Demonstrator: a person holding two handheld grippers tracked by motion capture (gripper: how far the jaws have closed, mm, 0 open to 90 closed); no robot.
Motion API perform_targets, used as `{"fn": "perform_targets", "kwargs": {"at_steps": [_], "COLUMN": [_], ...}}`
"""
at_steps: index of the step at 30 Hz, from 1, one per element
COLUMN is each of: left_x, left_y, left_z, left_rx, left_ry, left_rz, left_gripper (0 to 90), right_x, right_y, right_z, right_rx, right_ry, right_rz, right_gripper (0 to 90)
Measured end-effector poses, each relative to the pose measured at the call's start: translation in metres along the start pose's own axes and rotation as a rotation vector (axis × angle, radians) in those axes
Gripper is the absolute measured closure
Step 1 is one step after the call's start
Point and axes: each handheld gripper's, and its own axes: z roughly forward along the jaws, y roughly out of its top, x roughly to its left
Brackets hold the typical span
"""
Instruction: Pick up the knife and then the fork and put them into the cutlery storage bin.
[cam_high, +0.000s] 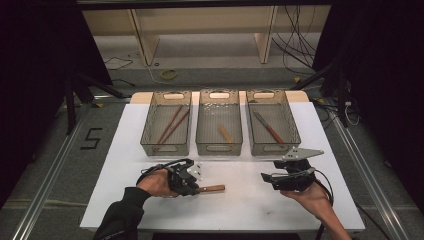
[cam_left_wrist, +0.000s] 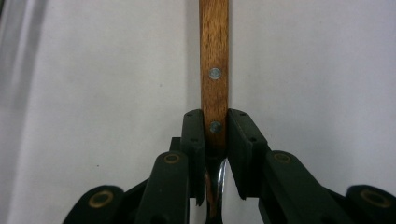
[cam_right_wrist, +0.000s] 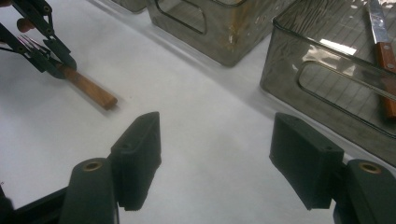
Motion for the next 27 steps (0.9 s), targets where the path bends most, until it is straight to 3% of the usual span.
{"fn": "perform_targets", "kwargs": {"at_steps": [14, 27], "left_x": [-0.016, -0.027], "left_y": [0.02, 0.033], "left_z": [-0.012, -0.016], "left_rx": [-0.023, -0.029], "left_ry": [-0.009, -0.021], "left_rz": [0.025, 0.065], "left_gripper": [76.8, 76.8], "right_x": [0.01, 0.05], "right_y": [0.005, 0.022], "right_z": [0.003, 0.021], "right_rx": [-0.01, 0.014], "right_ry": [0.05, 0.2], "right_rz": [-0.029, -0.204], "right_gripper": [34.0, 33.4]}}
